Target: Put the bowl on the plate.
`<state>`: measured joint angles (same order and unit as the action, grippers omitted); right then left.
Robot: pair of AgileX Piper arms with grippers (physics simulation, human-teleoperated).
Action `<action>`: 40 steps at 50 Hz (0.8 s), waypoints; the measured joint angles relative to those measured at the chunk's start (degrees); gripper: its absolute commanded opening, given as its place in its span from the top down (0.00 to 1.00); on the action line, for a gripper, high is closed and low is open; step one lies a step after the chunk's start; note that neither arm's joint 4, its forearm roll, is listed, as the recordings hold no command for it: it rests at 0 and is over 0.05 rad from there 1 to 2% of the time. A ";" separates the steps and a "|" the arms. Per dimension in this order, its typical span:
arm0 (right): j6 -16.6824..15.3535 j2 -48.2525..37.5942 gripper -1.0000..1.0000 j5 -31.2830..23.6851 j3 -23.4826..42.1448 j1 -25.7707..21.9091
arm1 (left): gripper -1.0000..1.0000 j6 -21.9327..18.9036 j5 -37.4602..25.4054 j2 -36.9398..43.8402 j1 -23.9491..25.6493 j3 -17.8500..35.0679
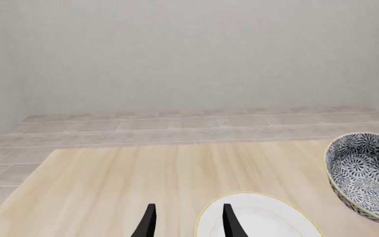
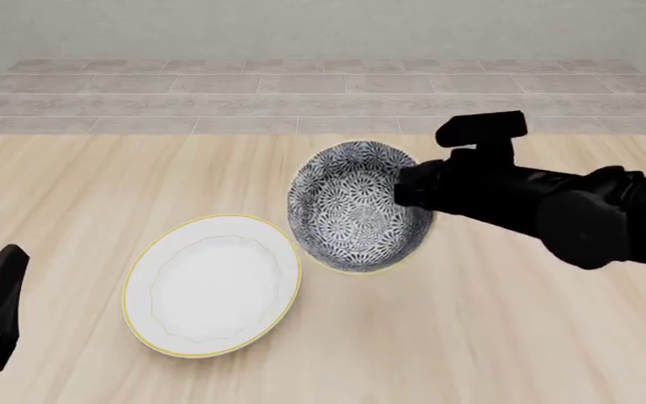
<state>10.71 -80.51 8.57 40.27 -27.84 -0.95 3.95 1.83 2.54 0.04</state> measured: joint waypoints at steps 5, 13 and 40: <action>0.77 -0.79 1.00 -0.95 1.92 -1.22 | 0.00 0.01 0.28 0.24 -0.02 0.00; 1.98 -1.89 1.00 -2.29 4.70 -3.33 | 0.00 0.01 0.66 0.58 -0.01 0.00; 7.05 -8.26 1.00 -4.35 12.94 -10.66 | 0.00 -0.07 0.45 0.25 0.27 -0.01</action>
<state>17.76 -88.78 4.22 53.20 -38.50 -1.02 4.41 2.08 2.81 0.03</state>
